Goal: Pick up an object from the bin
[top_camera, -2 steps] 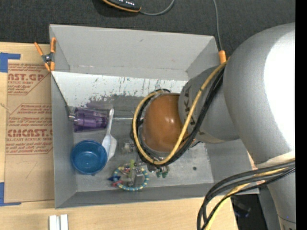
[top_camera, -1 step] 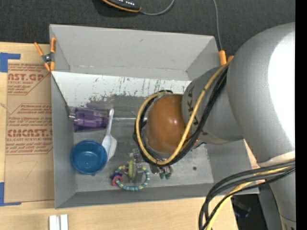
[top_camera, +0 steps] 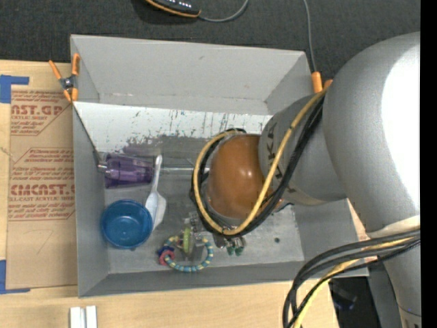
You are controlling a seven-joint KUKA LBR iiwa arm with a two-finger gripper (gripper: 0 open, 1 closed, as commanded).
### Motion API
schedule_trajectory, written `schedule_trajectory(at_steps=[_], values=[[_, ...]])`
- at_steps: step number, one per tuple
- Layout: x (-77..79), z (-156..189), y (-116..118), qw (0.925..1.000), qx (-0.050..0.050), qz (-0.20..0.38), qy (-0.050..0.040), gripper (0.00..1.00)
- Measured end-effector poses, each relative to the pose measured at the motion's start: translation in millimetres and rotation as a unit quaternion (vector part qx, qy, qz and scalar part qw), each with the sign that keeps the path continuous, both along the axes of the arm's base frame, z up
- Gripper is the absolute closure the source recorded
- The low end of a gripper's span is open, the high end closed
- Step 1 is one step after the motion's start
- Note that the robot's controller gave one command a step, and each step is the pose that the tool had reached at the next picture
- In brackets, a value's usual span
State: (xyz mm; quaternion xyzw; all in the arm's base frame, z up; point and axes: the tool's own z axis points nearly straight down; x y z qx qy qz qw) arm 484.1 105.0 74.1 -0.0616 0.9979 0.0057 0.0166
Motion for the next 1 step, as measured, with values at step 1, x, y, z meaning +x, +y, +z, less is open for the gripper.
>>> schedule_trajectory(at_steps=[1], values=[[0.6, -3.7, 3.0, 1.0000, 0.001, -0.005, 0.0003, 1.00]])
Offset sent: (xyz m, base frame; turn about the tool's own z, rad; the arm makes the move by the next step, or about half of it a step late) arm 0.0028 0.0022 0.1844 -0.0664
